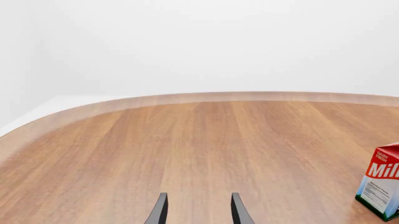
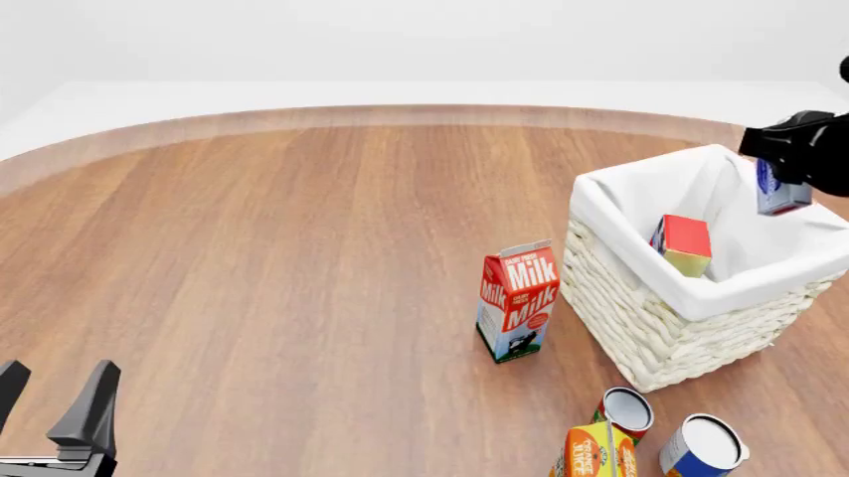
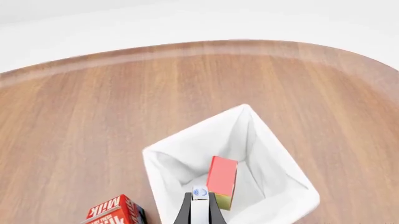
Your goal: Pick up the cream cheese box and the butter, and put them in the basket.
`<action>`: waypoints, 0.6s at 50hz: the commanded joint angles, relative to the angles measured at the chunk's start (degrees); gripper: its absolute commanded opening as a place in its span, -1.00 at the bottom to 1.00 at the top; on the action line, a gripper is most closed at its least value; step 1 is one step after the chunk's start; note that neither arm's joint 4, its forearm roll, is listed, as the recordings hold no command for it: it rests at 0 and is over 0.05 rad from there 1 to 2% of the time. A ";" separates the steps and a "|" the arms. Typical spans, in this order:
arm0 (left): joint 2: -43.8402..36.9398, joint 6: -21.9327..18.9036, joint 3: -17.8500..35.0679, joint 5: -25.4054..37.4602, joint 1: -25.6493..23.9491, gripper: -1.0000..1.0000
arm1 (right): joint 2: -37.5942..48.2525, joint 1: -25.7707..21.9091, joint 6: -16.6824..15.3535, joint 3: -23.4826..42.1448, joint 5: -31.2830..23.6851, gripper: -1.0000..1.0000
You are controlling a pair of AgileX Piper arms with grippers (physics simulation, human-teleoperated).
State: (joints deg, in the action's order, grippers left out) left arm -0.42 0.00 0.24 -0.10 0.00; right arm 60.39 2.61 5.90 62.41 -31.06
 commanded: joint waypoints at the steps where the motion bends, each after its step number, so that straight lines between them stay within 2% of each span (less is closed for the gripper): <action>1: 0.00 0.00 0.00 0.00 0.00 1.00 | 2.03 0.38 0.30 -0.95 1.80 -1.00; 22: 0.00 0.00 0.00 0.00 0.00 1.00 | 4.15 0.89 -0.46 -1.68 3.09 -1.00; 23: 0.00 0.00 0.00 0.00 0.00 1.00 | 5.03 1.65 -0.20 -3.86 4.96 -1.00; 30: 0.00 0.00 0.00 0.00 0.00 1.00 | 5.25 1.93 -0.42 -3.98 5.12 -1.00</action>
State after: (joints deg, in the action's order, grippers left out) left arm -0.42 0.00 0.24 -0.10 0.00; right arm 64.97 3.87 5.27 59.25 -27.19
